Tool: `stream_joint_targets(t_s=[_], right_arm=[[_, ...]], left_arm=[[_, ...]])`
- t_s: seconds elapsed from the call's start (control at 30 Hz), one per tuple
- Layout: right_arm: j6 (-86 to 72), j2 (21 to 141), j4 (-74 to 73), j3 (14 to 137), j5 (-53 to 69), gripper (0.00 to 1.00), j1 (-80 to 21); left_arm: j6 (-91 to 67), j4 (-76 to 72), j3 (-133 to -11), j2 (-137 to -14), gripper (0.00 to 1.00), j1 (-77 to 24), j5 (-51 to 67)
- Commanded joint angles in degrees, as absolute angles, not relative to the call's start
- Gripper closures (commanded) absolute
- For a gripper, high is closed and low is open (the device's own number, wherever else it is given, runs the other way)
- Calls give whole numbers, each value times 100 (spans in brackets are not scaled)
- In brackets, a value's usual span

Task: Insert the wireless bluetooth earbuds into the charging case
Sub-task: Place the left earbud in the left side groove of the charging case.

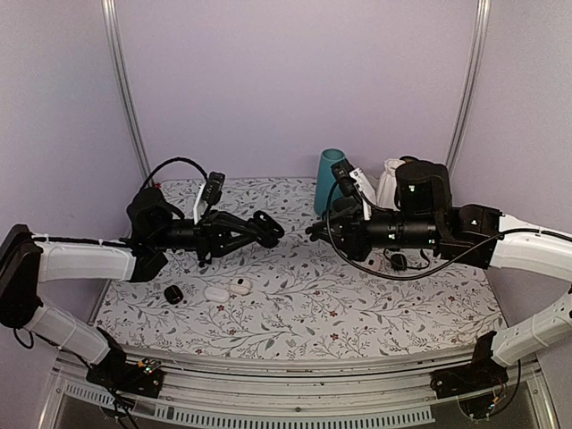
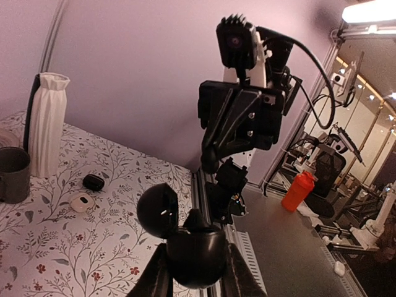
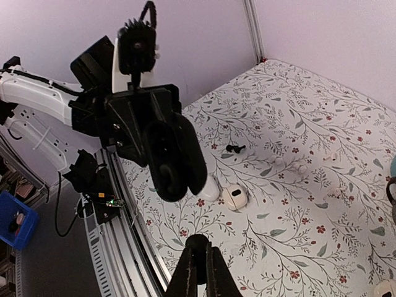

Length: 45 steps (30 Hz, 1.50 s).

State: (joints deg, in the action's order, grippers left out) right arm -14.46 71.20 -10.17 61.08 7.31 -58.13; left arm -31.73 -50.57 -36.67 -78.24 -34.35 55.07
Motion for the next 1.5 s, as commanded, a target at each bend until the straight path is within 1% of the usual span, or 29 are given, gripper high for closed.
stream_joint_targets(t_s=[0.0,0.33,0.53,0.87,1.47], right_arm=[[-1081,7097,-703,6548,1119,96,-5968],[-867,7743,-463,7050,1266,96,-6183],[-828,7865,-414,7110,1338,96,-6239],[-793,8021,-510,7177,1425,96,-6299],[-590,8306,-861,7312,992,96,-6413]], left_arm=[[-3439,-5510,-3871,-8033,100,-3534,5929],[-3473,-5686,-4011,-8256,100,-3981,5925],[-3447,-5651,-4052,-8280,100,-4145,5913],[-3412,-5608,-4139,-8314,100,-4200,5941],[-3367,-5546,-4259,-8200,100,-4263,5981]])
